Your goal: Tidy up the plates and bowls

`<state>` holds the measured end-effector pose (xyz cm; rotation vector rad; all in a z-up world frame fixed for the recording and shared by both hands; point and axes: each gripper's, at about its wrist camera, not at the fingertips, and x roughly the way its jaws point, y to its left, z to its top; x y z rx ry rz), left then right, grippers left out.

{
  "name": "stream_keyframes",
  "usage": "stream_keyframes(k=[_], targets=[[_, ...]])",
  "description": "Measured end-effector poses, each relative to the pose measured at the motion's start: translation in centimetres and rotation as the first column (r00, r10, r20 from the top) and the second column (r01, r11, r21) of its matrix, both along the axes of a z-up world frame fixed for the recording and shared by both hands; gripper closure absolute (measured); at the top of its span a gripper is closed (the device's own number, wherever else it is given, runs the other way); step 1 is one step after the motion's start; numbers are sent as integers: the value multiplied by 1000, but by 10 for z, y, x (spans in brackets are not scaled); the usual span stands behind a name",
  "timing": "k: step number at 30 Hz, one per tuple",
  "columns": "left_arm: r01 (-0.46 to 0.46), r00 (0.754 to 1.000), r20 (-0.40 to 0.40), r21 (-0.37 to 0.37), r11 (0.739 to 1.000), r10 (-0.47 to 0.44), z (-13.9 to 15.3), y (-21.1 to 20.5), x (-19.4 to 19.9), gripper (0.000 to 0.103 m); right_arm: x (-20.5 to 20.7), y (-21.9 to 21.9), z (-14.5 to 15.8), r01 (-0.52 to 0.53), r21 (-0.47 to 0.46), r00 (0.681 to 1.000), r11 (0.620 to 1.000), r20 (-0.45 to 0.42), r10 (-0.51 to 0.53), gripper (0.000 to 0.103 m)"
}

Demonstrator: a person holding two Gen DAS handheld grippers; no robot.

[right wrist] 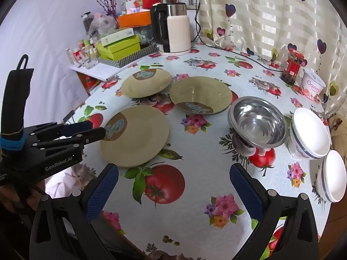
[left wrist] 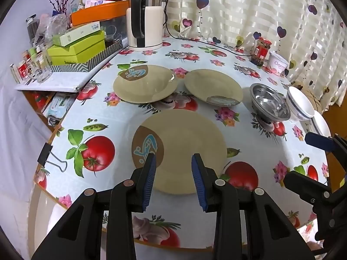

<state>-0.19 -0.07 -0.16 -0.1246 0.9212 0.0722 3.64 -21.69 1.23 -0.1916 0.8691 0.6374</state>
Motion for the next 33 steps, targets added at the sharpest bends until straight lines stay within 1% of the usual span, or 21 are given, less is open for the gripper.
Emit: stream_keyframes(k=[8,33], targets=[[-3,1000,-2,9,1000,3,-1,-1,0,68,-3,5,-2,-17,4,1000,1000,3,17,0],[-4,1000,-3,3,1000,4,0,0,-1,68,-6,8,-2,-21,14,1000,1000,-5,21,0]])
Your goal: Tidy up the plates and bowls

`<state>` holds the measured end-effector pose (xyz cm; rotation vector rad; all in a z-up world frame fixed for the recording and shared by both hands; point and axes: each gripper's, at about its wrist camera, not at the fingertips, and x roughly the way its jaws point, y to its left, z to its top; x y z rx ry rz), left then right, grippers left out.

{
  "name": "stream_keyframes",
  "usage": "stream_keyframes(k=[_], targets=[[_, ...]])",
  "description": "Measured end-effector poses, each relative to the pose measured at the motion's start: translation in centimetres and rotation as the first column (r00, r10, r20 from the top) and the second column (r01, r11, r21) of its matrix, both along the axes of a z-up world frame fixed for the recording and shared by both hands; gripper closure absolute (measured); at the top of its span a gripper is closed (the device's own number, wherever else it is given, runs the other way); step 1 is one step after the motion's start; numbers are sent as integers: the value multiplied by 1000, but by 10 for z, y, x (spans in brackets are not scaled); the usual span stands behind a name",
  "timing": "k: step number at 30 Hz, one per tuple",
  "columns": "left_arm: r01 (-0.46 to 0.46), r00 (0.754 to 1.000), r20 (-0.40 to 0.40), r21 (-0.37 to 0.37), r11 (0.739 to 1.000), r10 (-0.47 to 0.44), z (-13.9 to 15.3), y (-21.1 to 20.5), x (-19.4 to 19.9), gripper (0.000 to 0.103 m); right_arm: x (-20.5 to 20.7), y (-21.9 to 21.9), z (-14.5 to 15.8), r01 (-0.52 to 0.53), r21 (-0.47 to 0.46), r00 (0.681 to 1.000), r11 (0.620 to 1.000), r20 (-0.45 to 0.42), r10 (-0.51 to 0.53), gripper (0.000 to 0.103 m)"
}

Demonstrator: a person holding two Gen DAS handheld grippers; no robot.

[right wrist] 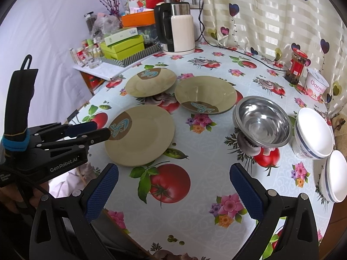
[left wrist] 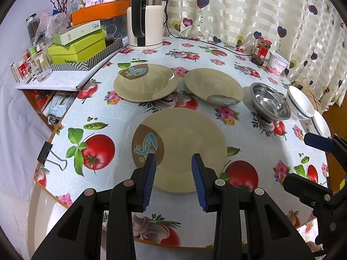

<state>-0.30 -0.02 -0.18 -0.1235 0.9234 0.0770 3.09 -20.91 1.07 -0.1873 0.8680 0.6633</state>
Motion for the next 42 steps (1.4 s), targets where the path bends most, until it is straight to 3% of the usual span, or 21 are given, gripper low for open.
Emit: stream_keyframes(k=[42], targets=[[3,1000,-3,-5,1000,-3,-3,-2,2,68,0,2,-2,2,2,1000,1000,-9,-2,0]])
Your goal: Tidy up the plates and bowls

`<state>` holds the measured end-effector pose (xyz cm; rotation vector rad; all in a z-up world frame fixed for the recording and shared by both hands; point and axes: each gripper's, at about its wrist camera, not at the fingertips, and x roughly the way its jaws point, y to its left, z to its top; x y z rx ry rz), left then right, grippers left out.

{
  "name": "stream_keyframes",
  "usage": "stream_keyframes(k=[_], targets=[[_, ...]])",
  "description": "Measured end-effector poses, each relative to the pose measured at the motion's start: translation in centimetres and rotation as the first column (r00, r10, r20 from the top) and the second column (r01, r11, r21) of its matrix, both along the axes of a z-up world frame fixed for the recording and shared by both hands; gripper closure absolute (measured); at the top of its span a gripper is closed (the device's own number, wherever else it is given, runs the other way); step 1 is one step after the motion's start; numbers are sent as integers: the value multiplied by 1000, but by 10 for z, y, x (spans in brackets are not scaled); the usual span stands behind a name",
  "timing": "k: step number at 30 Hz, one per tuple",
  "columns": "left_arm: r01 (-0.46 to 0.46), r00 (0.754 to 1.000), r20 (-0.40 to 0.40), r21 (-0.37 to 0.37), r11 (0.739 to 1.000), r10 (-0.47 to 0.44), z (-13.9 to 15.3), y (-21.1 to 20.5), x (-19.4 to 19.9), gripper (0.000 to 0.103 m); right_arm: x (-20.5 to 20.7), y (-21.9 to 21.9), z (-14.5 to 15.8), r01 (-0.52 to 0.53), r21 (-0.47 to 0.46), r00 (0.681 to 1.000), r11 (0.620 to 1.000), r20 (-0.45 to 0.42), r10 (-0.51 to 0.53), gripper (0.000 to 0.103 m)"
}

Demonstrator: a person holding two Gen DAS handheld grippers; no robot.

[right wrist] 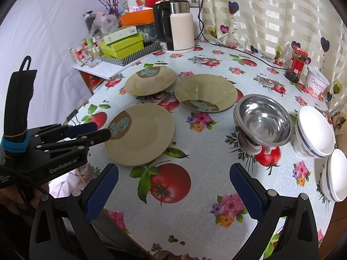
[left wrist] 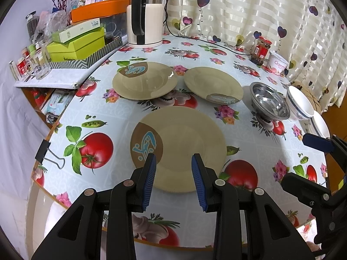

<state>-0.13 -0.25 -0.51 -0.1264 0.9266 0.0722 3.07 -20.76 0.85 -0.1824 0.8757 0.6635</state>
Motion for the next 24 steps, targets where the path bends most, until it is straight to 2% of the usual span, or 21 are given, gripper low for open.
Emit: stream_keyframes(k=[24], targets=[[0,1000,-6,-41,999,0,-3,3,6,68,6,0,-1,7,3,1000,1000,-1,-7,0]])
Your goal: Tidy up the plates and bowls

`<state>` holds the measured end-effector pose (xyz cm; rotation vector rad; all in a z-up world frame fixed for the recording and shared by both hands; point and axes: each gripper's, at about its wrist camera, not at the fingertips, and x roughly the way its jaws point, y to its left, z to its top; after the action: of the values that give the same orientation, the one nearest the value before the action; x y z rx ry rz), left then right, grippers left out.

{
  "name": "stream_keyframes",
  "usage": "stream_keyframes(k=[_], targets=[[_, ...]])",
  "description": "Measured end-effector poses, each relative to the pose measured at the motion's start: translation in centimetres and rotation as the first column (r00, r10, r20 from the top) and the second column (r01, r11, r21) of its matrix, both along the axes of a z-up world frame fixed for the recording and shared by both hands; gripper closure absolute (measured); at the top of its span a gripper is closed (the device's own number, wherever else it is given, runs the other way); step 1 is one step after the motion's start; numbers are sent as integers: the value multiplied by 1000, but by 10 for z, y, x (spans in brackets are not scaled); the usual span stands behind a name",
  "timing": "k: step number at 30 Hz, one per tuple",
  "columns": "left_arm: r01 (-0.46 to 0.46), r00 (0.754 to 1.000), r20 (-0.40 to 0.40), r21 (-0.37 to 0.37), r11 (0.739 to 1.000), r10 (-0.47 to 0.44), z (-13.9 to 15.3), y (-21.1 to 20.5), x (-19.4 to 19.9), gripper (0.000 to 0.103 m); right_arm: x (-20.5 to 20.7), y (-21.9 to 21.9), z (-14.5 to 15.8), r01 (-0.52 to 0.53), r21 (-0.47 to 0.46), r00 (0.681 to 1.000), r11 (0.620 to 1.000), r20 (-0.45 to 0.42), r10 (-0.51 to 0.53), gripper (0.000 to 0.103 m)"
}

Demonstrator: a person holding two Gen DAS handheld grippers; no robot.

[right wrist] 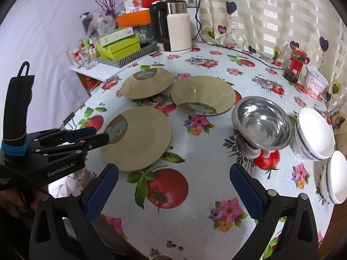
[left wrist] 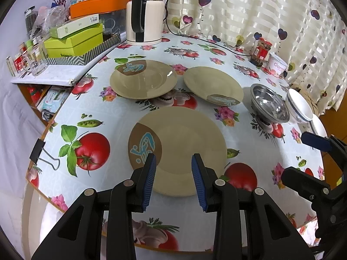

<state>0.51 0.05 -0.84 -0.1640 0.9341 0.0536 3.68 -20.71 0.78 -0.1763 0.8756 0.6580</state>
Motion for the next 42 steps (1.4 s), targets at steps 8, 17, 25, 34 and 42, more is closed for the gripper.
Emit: stream_keyframes(k=[8,17,25,34,42], targets=[[-14,1000,-5,-26,1000,14,-2,13,6,68,10,4,1,-11,2,1000,1000,-7,11,0],[-45,999,-10,-30,999,44,-6,30,18,68,29,20,-3,-40,-9,999,999,-24,40,12],[-71,997,-11,-57,996,71,-8,49,32,68,50,36,-5,-62,-10,997,998,-36,61,20],[-95,995,5,-87,992,96,-8,75,53,68,76,63,-4,-112,-10,993,994,-42,112,42],[-114,993,1,-121,986,115,-14,101,76,68,105,90,-4,-139,1,989,990,-45,139,52]])
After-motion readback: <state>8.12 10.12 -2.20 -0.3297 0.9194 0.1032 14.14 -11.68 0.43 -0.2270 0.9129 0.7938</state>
